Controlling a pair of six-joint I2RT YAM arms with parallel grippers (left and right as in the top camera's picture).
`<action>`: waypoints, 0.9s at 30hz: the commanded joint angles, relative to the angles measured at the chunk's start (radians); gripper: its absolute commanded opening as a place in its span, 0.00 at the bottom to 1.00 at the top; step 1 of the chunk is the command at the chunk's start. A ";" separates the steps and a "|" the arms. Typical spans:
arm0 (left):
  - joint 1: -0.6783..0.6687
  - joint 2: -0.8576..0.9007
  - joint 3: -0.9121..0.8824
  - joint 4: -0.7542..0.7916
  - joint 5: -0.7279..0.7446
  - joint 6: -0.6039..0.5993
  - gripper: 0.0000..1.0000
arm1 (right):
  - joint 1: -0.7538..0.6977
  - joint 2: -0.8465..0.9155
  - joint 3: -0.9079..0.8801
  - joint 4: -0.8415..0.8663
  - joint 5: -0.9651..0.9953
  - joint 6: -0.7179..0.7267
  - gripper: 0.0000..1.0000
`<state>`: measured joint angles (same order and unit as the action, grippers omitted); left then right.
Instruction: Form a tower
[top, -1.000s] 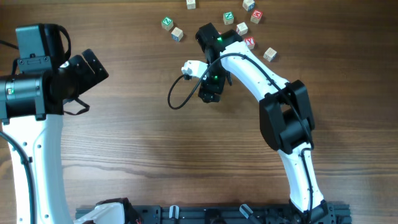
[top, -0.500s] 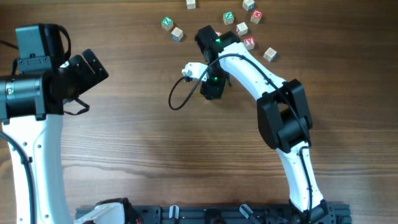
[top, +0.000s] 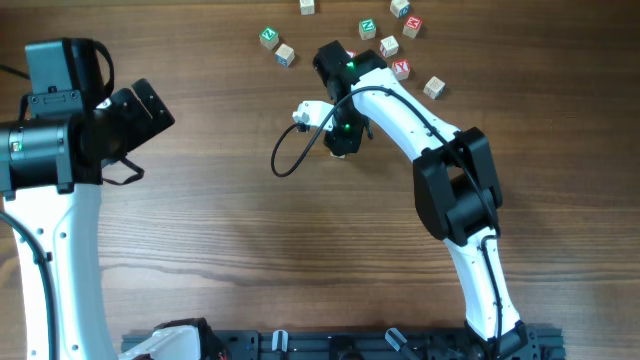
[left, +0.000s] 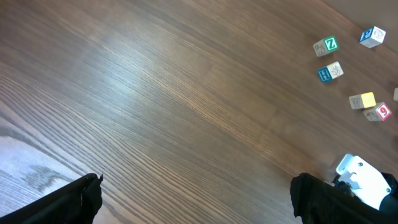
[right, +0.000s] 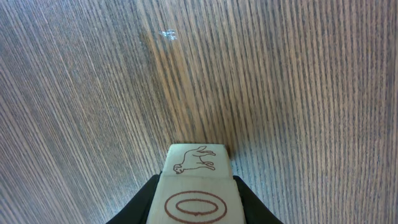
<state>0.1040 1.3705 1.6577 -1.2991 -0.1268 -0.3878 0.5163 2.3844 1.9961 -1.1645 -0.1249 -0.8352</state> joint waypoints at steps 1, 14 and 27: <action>0.004 -0.014 -0.001 0.000 -0.005 -0.010 1.00 | -0.002 0.045 -0.008 -0.003 0.032 -0.001 0.20; 0.004 -0.014 -0.001 0.000 -0.005 -0.010 1.00 | -0.002 0.045 -0.008 -0.003 0.032 0.000 0.61; 0.004 -0.014 -0.001 0.000 -0.005 -0.010 1.00 | -0.002 0.018 -0.005 -0.003 0.032 0.027 0.89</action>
<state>0.1040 1.3705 1.6577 -1.2991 -0.1268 -0.3878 0.5156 2.3856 1.9957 -1.1637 -0.1032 -0.8200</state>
